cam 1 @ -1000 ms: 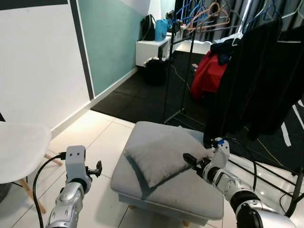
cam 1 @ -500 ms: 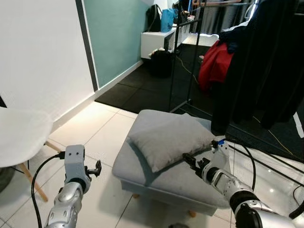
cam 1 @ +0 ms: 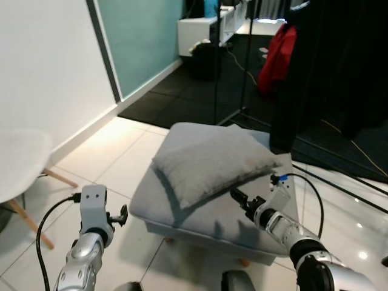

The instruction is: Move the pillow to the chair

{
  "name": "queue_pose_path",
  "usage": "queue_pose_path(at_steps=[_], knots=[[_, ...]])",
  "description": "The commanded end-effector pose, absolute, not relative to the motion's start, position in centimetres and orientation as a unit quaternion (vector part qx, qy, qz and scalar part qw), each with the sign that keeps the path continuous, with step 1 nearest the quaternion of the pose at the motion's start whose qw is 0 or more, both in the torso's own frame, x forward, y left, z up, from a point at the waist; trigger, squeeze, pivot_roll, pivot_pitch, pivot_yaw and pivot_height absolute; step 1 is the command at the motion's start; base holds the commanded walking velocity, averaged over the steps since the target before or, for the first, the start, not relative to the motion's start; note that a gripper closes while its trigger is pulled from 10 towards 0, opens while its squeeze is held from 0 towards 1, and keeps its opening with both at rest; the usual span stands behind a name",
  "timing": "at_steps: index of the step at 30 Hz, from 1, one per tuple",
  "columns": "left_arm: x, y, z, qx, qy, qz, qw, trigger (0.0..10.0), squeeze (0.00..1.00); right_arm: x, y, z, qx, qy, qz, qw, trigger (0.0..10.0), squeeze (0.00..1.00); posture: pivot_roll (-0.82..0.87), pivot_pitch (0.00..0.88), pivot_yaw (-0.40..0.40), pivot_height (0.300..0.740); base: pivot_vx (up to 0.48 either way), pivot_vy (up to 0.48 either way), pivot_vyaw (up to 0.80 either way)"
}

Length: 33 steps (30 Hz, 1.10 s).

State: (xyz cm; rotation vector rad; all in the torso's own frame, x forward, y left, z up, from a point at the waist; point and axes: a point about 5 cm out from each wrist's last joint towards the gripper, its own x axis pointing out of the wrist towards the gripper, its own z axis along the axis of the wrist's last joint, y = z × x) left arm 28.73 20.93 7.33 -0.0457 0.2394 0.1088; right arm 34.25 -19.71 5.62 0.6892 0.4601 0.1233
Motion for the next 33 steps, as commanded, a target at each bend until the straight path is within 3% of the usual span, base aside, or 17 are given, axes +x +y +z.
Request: queue_pose_path(at_steps=[1,12,19,25,33], knots=[[28.1,21.9,7.4,-0.019,0.126,0.065,0.990,10.0,0.00,34.4,-18.6,5.5,0.362,0.227,0.067,0.902,10.0,0.00,-0.09,0.141,0.001,0.532,0.000,0.000,0.00],[27.5,22.6,9.6,-0.016,0.094,0.072,0.993,10.0,0.00,34.9,-17.6,6.3,0.434,0.212,0.074,0.873,10.0,0.00,-0.05,0.184,-0.005,0.497,0.000,0.000,0.00],[27.1,22.5,10.7,-0.012,0.083,0.068,0.994,10.0,0.00,35.3,-17.6,6.6,0.443,0.206,0.055,0.871,10.0,0.00,-0.03,0.195,-0.010,0.477,0.000,0.000,0.00],[26.2,22.9,12.2,0.000,0.072,0.066,0.995,10.0,0.00,36.3,-17.6,8.3,0.492,0.162,0.054,0.853,10.0,0.00,0.02,0.221,-0.006,0.452,0.000,0.000,0.00],[24.8,22.9,13.7,0.015,0.064,0.063,0.996,10.0,0.00,37.1,-15.6,9.2,0.502,0.167,0.076,0.845,10.0,0.00,0.04,0.269,0.001,0.438,0.000,0.000,0.00]])
